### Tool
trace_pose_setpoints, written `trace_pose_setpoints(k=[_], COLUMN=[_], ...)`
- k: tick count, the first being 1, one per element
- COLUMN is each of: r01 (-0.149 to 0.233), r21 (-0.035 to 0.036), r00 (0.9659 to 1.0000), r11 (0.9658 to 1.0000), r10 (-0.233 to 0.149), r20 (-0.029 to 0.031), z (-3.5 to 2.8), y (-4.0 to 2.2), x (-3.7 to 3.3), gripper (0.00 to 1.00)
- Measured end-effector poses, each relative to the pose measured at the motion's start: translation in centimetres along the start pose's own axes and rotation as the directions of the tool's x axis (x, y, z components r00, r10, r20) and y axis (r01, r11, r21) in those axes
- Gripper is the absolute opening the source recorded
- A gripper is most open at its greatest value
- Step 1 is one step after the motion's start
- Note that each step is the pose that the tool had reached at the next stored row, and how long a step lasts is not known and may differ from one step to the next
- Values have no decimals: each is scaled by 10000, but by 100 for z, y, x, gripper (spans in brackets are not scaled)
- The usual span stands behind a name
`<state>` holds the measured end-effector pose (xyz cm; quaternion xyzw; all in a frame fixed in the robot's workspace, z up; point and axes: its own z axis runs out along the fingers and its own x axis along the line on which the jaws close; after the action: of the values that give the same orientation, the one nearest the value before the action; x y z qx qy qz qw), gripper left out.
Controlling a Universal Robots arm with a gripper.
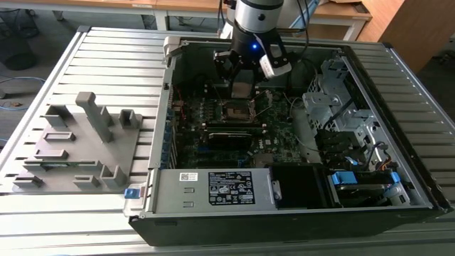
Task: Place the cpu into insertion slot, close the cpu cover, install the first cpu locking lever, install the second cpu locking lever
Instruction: 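Place the cpu into insertion slot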
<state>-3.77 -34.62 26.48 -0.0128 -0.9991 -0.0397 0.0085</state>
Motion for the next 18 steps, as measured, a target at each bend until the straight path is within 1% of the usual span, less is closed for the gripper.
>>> trace_pose_setpoints(k=[4,13,15,18], r01=[0,0,0,0], r21=[-1,-2,-2,-1], r00=[10000,10000,10000,10000], r11=[10000,10000,10000,10000], r10=[0,0,0,0], r20=[0,1,2,1], z=[39,44,61,102], y=[-3,-3,-4,-8], x=[-1,-1,-1,-2], gripper=[54,54,54,54])
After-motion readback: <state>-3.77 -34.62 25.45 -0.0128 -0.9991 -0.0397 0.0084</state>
